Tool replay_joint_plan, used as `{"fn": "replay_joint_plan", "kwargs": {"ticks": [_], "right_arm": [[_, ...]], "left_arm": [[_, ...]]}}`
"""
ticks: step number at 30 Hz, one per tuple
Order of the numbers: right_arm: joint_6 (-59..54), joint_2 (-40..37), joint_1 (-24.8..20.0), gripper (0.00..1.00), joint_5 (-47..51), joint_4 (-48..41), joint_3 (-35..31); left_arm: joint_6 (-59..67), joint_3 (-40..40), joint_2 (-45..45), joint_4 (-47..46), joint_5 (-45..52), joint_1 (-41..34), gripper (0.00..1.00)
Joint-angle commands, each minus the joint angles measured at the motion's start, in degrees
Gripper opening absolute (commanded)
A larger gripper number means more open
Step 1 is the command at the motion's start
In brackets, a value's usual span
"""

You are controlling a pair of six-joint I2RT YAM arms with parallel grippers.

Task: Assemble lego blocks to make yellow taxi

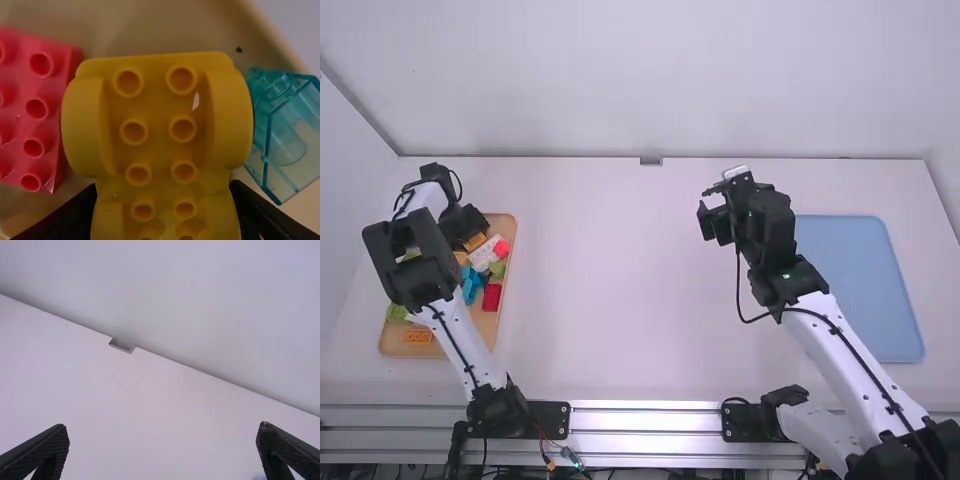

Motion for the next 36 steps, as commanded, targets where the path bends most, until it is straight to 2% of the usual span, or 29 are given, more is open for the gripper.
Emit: {"fn": "replay_joint_plan", "kwargs": {"ticks": [1, 4, 10, 11, 12, 14, 18, 20, 23, 27, 29, 31, 36], "right_arm": [[-0.04, 0.42, 0.02, 0.99, 0.28, 0.07, 1.84], [-0.04, 0.42, 0.07, 0.99, 0.28, -0.09, 1.84], [-0.04, 0.42, 0.09, 0.99, 0.31, -0.02, 1.84], [-0.04, 0.42, 0.07, 0.99, 0.28, -0.02, 1.84], [-0.04, 0.42, 0.02, 0.99, 0.28, -0.02, 1.84], [-0.04, 0.42, 0.02, 0.99, 0.28, -0.07, 1.84], [-0.04, 0.42, 0.02, 0.99, 0.28, -0.28, 1.84], [-0.02, 0.42, 0.04, 0.99, 0.26, -0.31, 1.84], [-0.04, 0.42, 0.52, 0.99, 0.28, -0.26, 1.84], [-0.07, 0.42, 1.70, 0.99, 0.28, -0.02, 1.84], [-0.17, 0.42, 2.21, 0.99, 0.33, 0.22, 1.84], [-1.33, 0.39, 2.71, 0.99, 0.35, 0.20, 1.84], [3.48, -0.92, 1.86, 0.99, 5.35, -0.09, 1.84]], "left_arm": [[-1.29, -1.14, 0.15, -0.79, 1.92, 0.11, 0.64], [-1.11, -1.14, 0.15, -0.48, 1.38, -0.17, 0.52], [1.07, -0.20, 0.09, -0.76, 0.15, 0.28, 0.47], [1.77, 0.50, 0.02, -1.27, 0.15, 0.24, 0.43], [1.70, 1.66, -0.35, -2.47, -0.33, -0.02, 0.33], [1.46, 2.95, -1.38, -3.89, -1.92, -0.13, 0.26], [3.56, 3.65, -5.31, -5.01, -2.12, -0.39, 0.21], [7.28, 3.65, -8.70, -6.01, -0.20, -1.62, 0.11], [13.90, 3.65, -11.67, -7.89, 3.96, -3.52, 0.10], [31.41, 3.65, -14.84, -13.33, 11.23, -10.86, 0.06], [40.89, 3.63, -14.88, -16.55, 11.37, -15.96, 0.02], [50.31, 2.36, -14.88, -18.01, 11.21, -23.08, 0.02], [62.53, -4.00, -14.88, -10.08, 10.91, -38.42, 0.02]]}}
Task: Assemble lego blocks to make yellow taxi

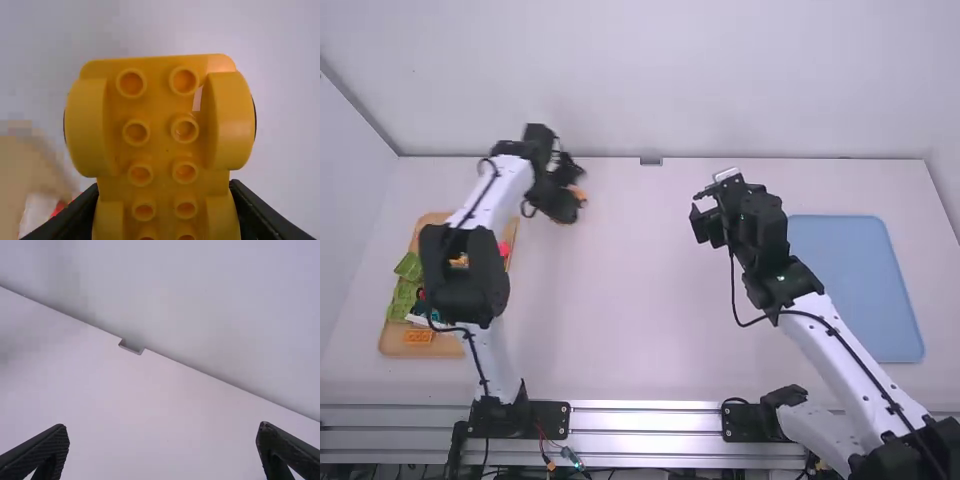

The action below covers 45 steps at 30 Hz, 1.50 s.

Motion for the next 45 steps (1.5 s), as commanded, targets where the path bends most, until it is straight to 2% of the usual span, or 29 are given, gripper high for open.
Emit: {"fn": "replay_joint_plan", "kwargs": {"ticks": [1, 2, 3, 6, 13, 19, 28, 30, 33, 34, 36, 38, 45], "right_arm": [[4.72, -1.81, -1.20, 0.99, 4.57, -0.66, 1.81], [5.84, -2.82, -1.88, 0.99, 5.27, -1.51, 1.81], [5.84, -2.82, -1.88, 0.99, 5.27, -1.51, 1.81], [8.24, -7.54, -5.03, 0.99, 5.29, -6.34, 1.81], [13.11, -15.39, -9.90, 0.99, 5.05, -13.88, 1.79], [12.48, -18.43, -11.89, 0.99, 1.01, -16.76, 1.79], [12.48, -17.25, -13.97, 0.99, -2.27, -16.00, 1.79], [12.50, -16.15, -14.27, 0.99, -2.25, -15.65, 1.79], [12.46, -14.69, -14.47, 0.99, -3.04, -14.62, 1.79], [12.48, -14.08, -14.47, 0.99, -3.69, -14.01, 1.79], [12.46, -13.46, -14.29, 0.99, -4.20, -13.22, 1.79], [12.44, -12.96, -13.75, 0.99, -4.00, -12.76, 1.79], [9.84, -13.11, -11.87, 0.99, -3.78, -12.20, 1.79]], "left_arm": [[13.00, -4.92, 0.00, 1.01, -0.22, -7.45, 0.02], [13.90, -6.86, -0.26, 1.62, -1.64, -10.49, 0.02], [13.90, -6.86, -0.26, 1.62, -1.64, -10.49, 0.02], [21.14, -12.09, -0.48, 0.33, -4.20, -19.37, 0.01], [20.20, -17.79, -0.48, 3.89, -6.73, -28.06, 0.01], [15.19, -23.41, -0.52, 11.58, -9.29, -31.06, 0.01], [14.78, -24.83, -2.47, 10.97, -4.68, -30.86, 0.02], [14.86, -24.83, -2.54, 10.49, -2.62, -30.69, 0.06], [14.82, -24.83, -2.54, 10.51, -3.06, -31.15, 0.14], [14.75, -24.83, -2.54, 10.82, -3.08, -31.15, 0.21], [14.51, -24.83, -2.54, 11.26, -2.91, -31.08, 0.50], [13.70, -24.79, -2.64, 12.00, -3.50, -30.64, 0.99], [13.09, -22.82, -5.29, 10.03, -4.42, -29.86, 0.99]]}}
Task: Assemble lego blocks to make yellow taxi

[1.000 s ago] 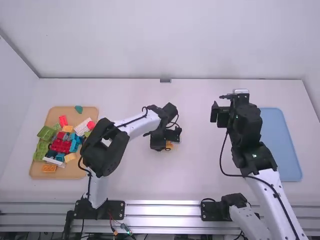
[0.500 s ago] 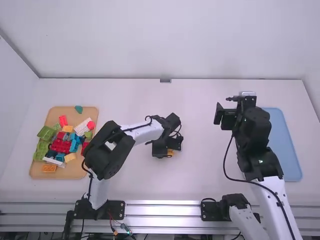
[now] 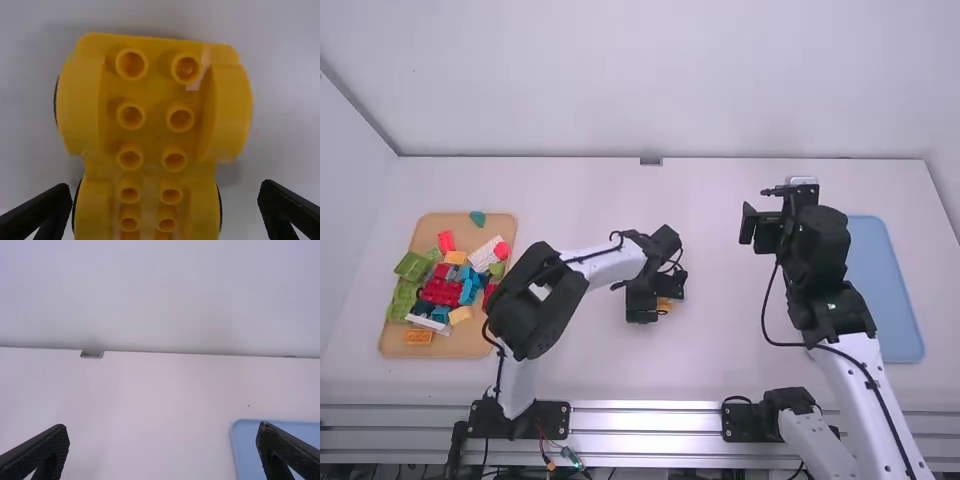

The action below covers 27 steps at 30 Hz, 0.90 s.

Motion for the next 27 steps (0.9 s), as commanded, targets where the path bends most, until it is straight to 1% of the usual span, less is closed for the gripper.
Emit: {"fn": "replay_joint_plan", "kwargs": {"ticks": [1, 3, 7, 9, 10, 12, 14, 15, 16, 18, 19, 20, 21, 22, 23, 24, 27], "right_arm": [[-1.09, -0.31, 0.92, 0.99, -0.04, 0.50, 1.60], [-1.11, -0.55, 1.40, 0.99, -0.07, 0.48, 1.60], [-1.09, -0.83, 2.36, 0.99, -0.09, 0.55, 1.60], [-1.14, -0.83, 2.95, 0.99, -0.02, 0.52, 1.60], [-1.14, -0.83, 3.06, 0.99, -0.07, 0.52, 1.60], [-1.11, -0.76, 3.58, 0.99, -0.07, 0.57, 1.60], [-1.11, -0.46, 3.67, 0.99, -0.04, 1.01, 1.60], [-1.11, -0.35, 3.58, 0.99, -0.04, 1.20, 1.60], [-1.09, 0.07, 3.56, 0.99, -0.04, 1.77, 1.60], [-1.11, 0.87, 3.58, 0.99, -0.11, 2.80, 1.60], [-1.11, 1.03, 3.58, 0.99, -0.15, 2.99, 1.60], [-1.11, 1.57, 3.58, 0.99, -0.46, 3.65, 1.60], [-1.09, 1.95, 3.56, 0.99, -0.50, 3.98, 1.60], [-1.09, 2.75, 3.58, 0.99, -0.48, 4.74, 1.60], [-1.09, 2.86, 3.58, 0.99, -0.48, 4.90, 1.60], [-1.07, 3.76, 3.56, 0.99, -0.50, 5.64, 1.60], [-1.11, 5.35, 3.56, 0.99, -0.90, 7.17, 1.62]], "left_arm": [[-0.24, 1.62, -5.53, -1.22, -0.35, 1.64, 0.99], [0.68, 1.62, -7.93, -1.86, -0.20, 2.75, 0.99], [-0.79, 1.60, -15.04, -1.90, 0.22, 7.56, 0.99], [-5.79, 1.60, -19.78, -1.31, 1.49, 12.92, 0.99], [-7.41, 1.60, -20.70, -1.14, 1.66, 14.29, 0.99], [-16.24, 1.60, -23.85, -0.15, 1.51, 21.11, 0.99], [-25.11, 1.62, -25.18, 0.37, 1.11, 28.48, 0.99], [-27.50, 1.62, -25.33, 0.52, 1.20, 30.34, 0.99], [-33.16, 1.62, -25.40, 0.81, 1.22, 35.41, 0.99], [-41.88, 1.60, -24.83, 1.42, 1.14, 43.04, 0.99], [-43.28, 1.60, -24.65, 1.53, 1.14, 44.22, 0.99], [-47.58, 1.60, -23.80, 1.86, 1.14, 48.35, 0.99], [-49.03, 1.60, -23.28, 2.08, 1.16, 50.21, 0.99], [-51.15, 1.62, -21.77, 2.84, 1.14, 54.25, 0.99], [-51.34, 1.62, -21.55, 2.99, 1.14, 54.71, 0.99], [-53.29, 1.62, -20.11, 3.74, 1.20, 57.81, 0.99], [-57.13, 1.73, -16.63, 3.72, 1.31, 63.06, 0.99]]}}
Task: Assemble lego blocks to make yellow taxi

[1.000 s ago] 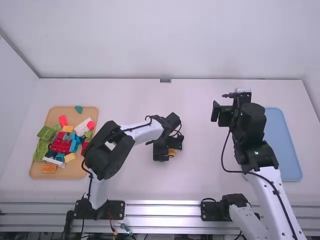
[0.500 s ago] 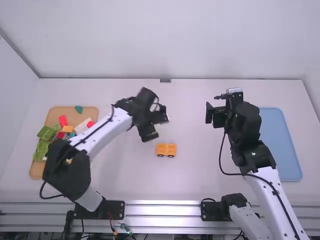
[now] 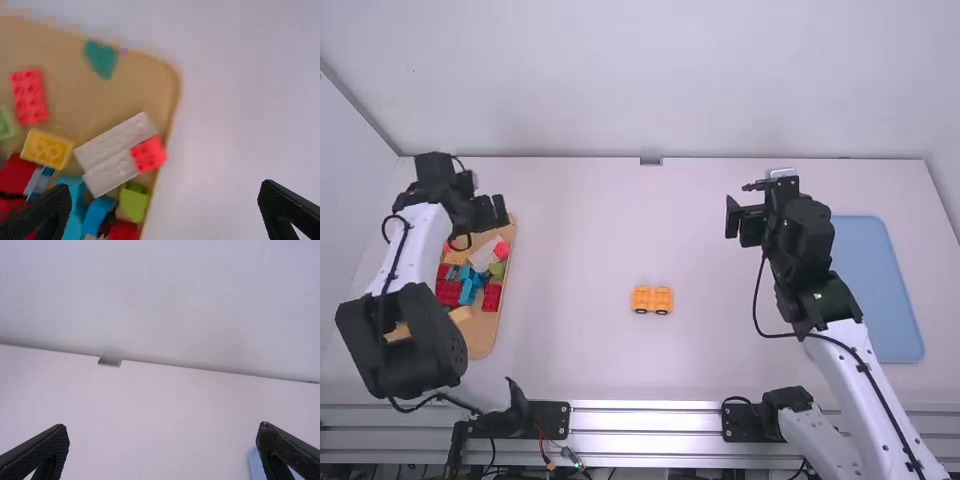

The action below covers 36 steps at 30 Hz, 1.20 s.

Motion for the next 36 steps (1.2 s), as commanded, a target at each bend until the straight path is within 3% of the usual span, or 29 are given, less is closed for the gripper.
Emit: {"fn": "replay_joint_plan", "kwargs": {"ticks": [1, 4, 8, 12, 16, 20, 24, 36], "right_arm": [[0.22, 1.20, 0.04, 0.99, -1.18, 1.07, 1.60], [0.24, 2.58, 0.07, 0.99, -3.26, 2.60, 1.60], [0.22, 3.39, 0.07, 0.99, -4.13, 3.67, 1.60], [0.26, 3.32, 0.11, 0.99, -4.13, 3.41, 1.60], [0.22, 2.73, 0.07, 0.99, -4.13, 2.75, 1.60], [0.24, 2.58, 0.09, 0.99, -4.13, 2.36, 1.60], [0.22, 2.47, 0.07, 0.99, -4.09, 1.81, 1.60], [0.22, 2.47, 0.07, 0.99, -4.13, 1.16, 1.62]], "left_arm": [[-8.68, 0.48, 3.48, -1.01, 0.50, 3.32, 0.99], [-11.13, 4.72, 9.07, -5.40, 0.59, 5.49, 0.99], [-11.91, 16.02, 18.58, -13.09, 0.55, 6.67, 0.99], [-16.79, 21.49, 21.99, -15.82, 0.50, 6.51, 0.99], [-31.04, 21.38, 22.18, -14.56, -0.44, 6.75, 0.99], [-32.35, 19.87, 22.18, -15.58, -8.46, 6.60, 0.99], [-41.51, 18.62, 22.27, -16.63, -13.46, 6.62, 0.99], [-41.86, 15.72, 22.40, -12.76, -9.77, 8.28, 0.99]]}}
